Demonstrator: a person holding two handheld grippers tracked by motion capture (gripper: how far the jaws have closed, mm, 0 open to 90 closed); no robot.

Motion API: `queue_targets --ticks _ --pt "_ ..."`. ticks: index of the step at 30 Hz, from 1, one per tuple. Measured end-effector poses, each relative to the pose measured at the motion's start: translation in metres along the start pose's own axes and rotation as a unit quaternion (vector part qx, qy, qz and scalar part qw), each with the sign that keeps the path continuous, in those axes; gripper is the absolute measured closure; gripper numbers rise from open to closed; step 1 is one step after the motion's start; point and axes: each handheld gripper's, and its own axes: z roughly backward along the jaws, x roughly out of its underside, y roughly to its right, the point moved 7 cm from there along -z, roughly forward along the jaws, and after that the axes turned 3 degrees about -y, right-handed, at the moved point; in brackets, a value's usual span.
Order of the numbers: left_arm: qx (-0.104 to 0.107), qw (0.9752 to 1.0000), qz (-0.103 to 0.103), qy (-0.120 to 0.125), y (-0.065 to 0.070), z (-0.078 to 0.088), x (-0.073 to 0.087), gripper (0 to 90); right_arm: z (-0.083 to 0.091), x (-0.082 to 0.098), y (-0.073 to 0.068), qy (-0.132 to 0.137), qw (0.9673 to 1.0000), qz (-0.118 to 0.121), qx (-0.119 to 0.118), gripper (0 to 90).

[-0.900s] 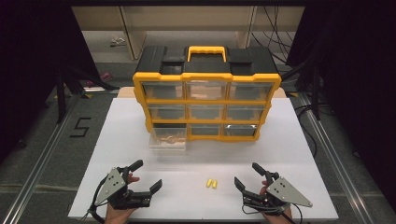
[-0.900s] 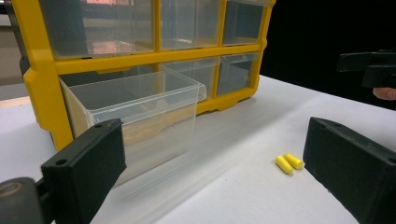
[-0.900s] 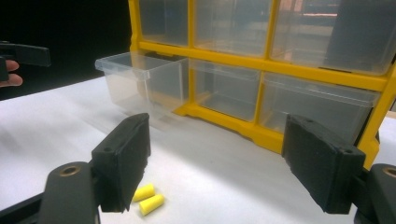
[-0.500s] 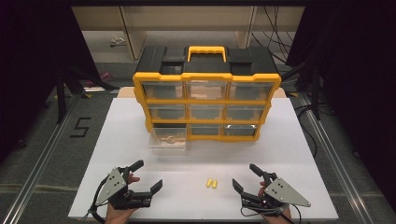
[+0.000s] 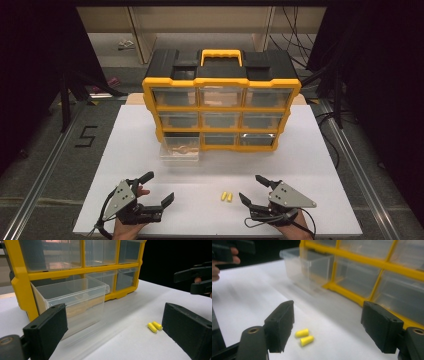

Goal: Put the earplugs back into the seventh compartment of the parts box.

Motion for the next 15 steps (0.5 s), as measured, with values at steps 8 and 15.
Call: queue_targets --ticks 8,15 --pt "0.0 1.0 -0.002 0.001 0.0 0.0 0.0 6.1 -0.019 0.011 -0.003 -0.114 0.9926 0.024 -0.036 27.5" --pt "-0.002 1.0 0.0 0.002 -0.001 0.001 0.0 6.1 -0.035 0.012 -0.005 -0.168 0.9832 0.041 -0.059 30.1"
